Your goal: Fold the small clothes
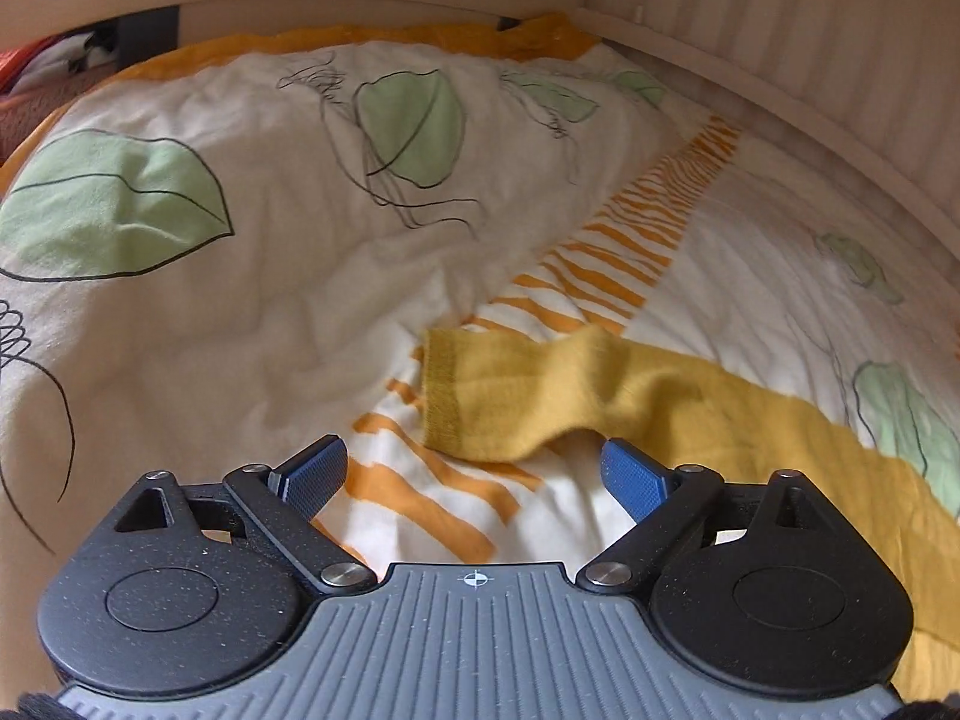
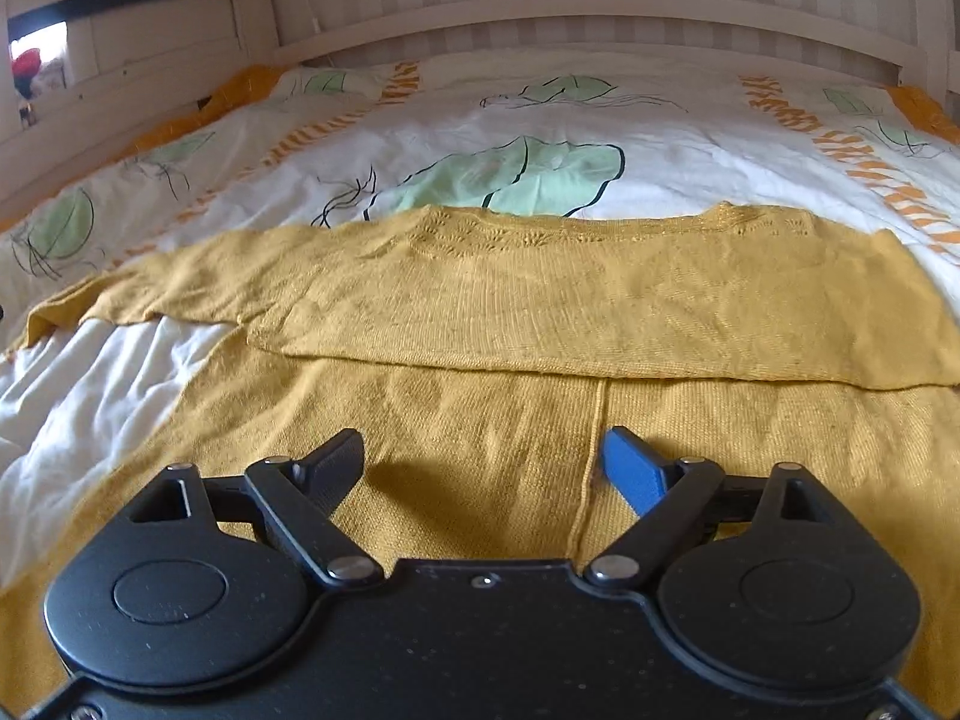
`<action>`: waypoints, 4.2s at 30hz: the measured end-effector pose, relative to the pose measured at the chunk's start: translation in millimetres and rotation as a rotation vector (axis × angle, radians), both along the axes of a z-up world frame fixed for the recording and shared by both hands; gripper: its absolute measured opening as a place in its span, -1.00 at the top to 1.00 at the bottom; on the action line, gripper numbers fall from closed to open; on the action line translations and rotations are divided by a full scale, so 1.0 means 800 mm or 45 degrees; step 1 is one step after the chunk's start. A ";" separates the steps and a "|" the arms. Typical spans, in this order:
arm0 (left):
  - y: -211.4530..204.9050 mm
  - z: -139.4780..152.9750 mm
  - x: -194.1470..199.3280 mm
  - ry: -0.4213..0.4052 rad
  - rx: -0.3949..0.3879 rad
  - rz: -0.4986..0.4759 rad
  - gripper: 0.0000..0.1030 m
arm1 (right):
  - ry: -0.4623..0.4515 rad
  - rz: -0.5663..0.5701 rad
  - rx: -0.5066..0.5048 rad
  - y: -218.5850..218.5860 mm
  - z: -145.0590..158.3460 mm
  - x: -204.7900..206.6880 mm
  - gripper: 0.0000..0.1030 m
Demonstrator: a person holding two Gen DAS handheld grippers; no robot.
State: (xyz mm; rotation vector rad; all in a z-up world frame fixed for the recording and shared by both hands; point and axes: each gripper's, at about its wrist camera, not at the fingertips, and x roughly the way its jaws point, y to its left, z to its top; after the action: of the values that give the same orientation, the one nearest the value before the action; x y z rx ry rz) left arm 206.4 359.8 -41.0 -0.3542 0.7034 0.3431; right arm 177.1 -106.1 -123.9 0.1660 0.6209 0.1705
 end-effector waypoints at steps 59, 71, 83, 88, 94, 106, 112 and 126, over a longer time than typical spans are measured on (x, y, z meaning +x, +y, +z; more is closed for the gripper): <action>-0.235 0.211 0.109 -0.217 -0.214 -0.573 0.95 | -0.037 0.006 0.152 -0.048 0.038 -0.010 -0.91; -0.474 0.171 0.127 -0.207 -0.271 -0.896 0.95 | -0.026 -0.091 0.233 -0.156 0.039 -0.076 -0.91; -0.609 0.046 0.104 -0.016 -0.164 -1.056 0.36 | 0.019 -0.194 0.275 -0.211 0.017 -0.095 -0.91; -0.598 0.048 0.066 -0.092 -0.074 -1.085 0.23 | 0.025 -0.194 0.270 -0.210 0.016 -0.091 -0.91; -0.522 0.030 0.043 -0.119 0.041 -0.952 0.19 | 0.013 -0.197 0.273 -0.208 0.024 -0.077 -0.91; -0.358 -0.055 0.051 0.027 0.168 -0.553 0.19 | 0.013 -0.190 0.233 -0.200 0.034 -0.042 -0.91; -0.345 -0.075 0.053 -0.008 0.121 -0.541 0.19 | 0.018 -0.203 0.214 -0.201 0.037 -0.025 -0.91; -0.354 -0.103 0.063 -0.070 0.175 -0.583 -0.06 | 0.007 -0.208 0.257 -0.212 0.030 0.030 -0.88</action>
State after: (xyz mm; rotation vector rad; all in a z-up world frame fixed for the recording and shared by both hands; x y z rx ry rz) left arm 256.8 76.5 -123.8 -0.0658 0.6811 -0.0531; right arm 201.0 -275.7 -100.1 0.4106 0.5920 0.0743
